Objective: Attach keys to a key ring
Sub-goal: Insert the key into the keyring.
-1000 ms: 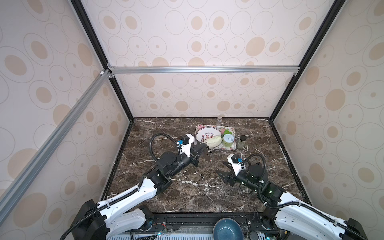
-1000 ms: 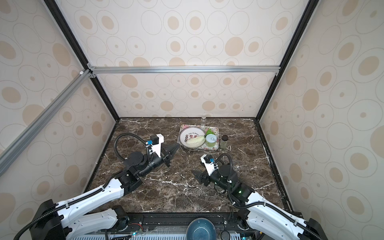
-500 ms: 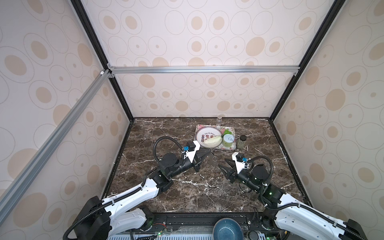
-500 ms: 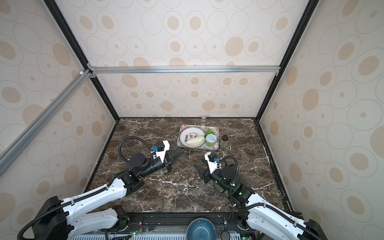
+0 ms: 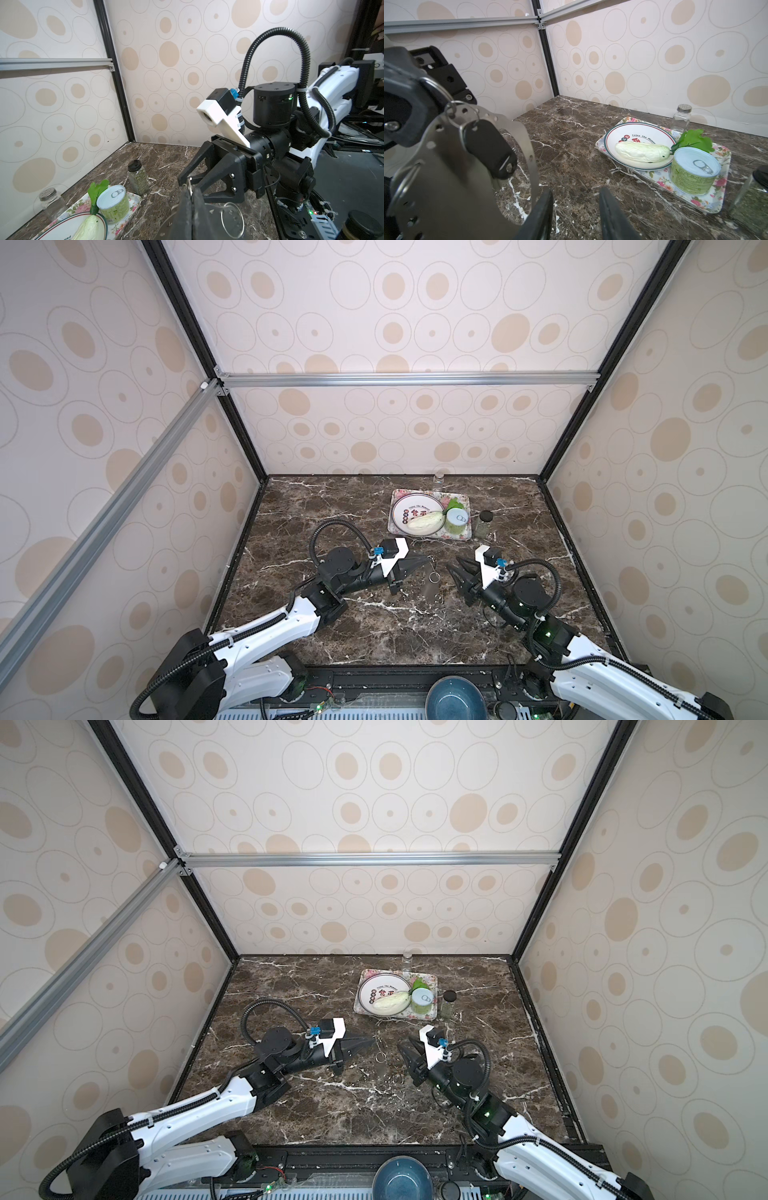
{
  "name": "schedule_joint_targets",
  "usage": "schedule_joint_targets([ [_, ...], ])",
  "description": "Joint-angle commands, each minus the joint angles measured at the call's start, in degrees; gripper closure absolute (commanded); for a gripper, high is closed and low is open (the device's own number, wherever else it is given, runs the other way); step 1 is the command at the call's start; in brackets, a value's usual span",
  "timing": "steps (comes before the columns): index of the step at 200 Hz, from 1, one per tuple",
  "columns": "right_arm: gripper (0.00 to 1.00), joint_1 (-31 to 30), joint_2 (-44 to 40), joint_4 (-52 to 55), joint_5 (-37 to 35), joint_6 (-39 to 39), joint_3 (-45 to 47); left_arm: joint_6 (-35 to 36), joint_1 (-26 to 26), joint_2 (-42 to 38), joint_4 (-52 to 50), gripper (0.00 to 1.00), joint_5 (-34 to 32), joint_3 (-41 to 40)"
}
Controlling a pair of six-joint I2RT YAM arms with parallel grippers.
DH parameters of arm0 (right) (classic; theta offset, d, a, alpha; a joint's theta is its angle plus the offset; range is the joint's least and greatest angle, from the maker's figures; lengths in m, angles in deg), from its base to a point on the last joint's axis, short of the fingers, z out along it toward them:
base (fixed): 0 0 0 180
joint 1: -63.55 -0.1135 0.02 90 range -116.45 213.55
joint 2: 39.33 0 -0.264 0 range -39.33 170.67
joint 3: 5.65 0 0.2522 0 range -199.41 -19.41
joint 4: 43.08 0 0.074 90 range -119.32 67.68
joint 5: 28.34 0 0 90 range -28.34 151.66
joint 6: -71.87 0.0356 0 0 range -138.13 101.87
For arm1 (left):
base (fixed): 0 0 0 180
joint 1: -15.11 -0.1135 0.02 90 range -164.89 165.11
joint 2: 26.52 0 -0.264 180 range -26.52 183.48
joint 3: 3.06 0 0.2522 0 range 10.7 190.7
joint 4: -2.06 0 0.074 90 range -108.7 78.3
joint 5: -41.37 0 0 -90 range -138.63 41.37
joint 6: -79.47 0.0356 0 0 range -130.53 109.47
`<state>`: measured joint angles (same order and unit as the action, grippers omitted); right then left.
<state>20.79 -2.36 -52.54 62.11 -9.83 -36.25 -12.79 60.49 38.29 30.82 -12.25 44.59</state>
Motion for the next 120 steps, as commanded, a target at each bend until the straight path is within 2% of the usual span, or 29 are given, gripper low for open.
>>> schedule_joint_targets([
  [1,0.59,-0.04,-0.08,-3.56,7.05,-0.91,0.52,3.42,0.40,1.02,2.12,1.00,4.84,2.20],
  [31,0.57,0.00,-0.48,-5.52,11.86,-0.91,1.01,4.56,0.40,2.06,1.41,1.00,5.11,2.66],
  [72,0.54,0.01,-0.50,-5.51,13.31,-1.13,1.02,6.76,0.36,2.59,0.12,1.00,7.37,3.05],
  [120,0.52,-0.02,-0.66,-4.25,15.09,-2.02,0.65,7.62,0.41,2.20,-0.34,1.00,6.10,2.86],
])
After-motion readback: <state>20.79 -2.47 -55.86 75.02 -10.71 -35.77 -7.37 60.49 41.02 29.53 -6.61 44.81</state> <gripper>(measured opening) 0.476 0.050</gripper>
